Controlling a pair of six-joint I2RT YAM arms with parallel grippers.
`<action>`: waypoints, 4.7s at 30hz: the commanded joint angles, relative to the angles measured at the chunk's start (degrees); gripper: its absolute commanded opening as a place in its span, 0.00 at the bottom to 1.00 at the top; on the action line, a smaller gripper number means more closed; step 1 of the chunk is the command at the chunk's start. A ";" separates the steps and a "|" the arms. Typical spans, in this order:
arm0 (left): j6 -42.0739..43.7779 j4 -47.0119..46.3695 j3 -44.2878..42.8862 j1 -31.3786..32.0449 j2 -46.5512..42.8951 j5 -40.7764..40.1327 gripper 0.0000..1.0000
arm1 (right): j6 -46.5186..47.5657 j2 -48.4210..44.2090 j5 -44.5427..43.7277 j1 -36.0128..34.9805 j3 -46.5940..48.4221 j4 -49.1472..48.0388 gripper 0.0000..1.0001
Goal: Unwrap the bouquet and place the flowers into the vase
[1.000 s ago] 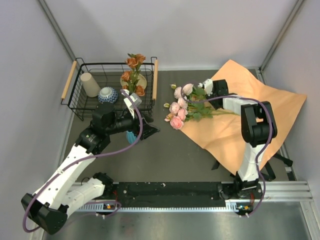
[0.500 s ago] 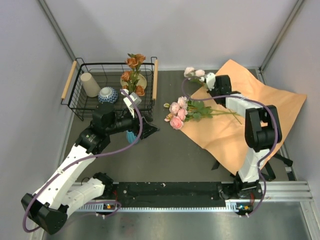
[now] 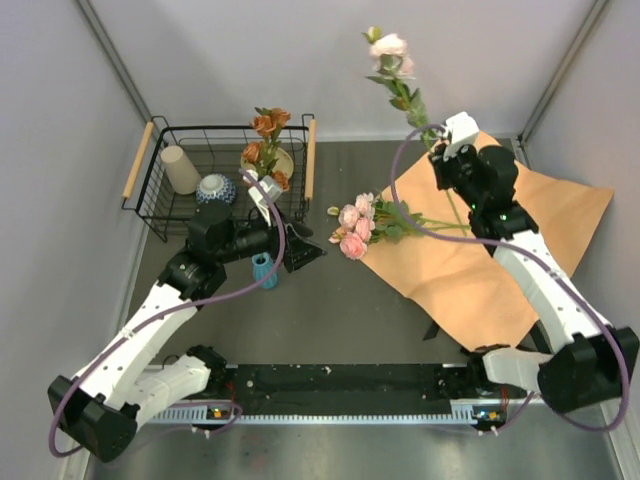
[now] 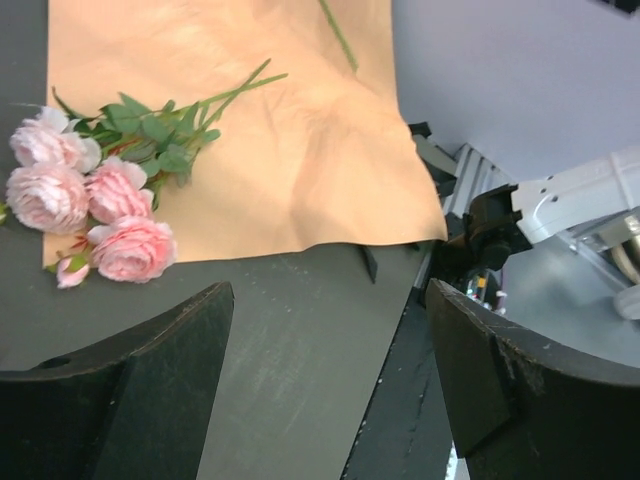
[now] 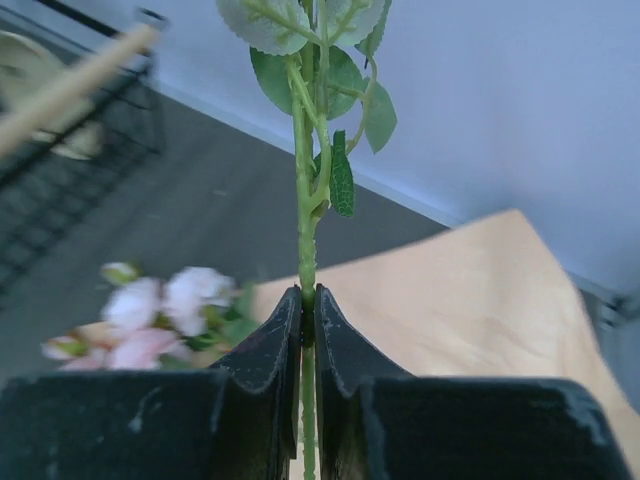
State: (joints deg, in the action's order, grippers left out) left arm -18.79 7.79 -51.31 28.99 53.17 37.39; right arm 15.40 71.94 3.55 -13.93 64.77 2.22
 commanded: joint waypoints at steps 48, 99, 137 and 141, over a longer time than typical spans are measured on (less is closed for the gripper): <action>-9.88 -20.56 0.69 0.01 -11.50 -0.73 0.00 | -25.60 -9.81 23.69 -44.25 -20.48 -39.49 0.00; 10.61 3.64 -4.42 0.10 -16.08 -49.17 0.00 | -10.82 30.88 0.29 -47.94 -18.46 -64.88 0.95; 19.05 5.66 -8.46 0.10 -15.02 -50.75 0.00 | -14.52 41.52 6.55 -48.12 -12.83 -67.96 0.96; 18.96 5.13 -7.49 0.01 -14.58 -50.48 0.00 | -14.96 42.40 7.00 -48.03 -11.95 -67.61 0.96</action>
State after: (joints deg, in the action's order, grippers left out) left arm 0.32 16.93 -59.68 29.10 38.06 -12.93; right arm 1.80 113.14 8.97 -61.34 50.33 -63.42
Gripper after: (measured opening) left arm 0.065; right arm 0.960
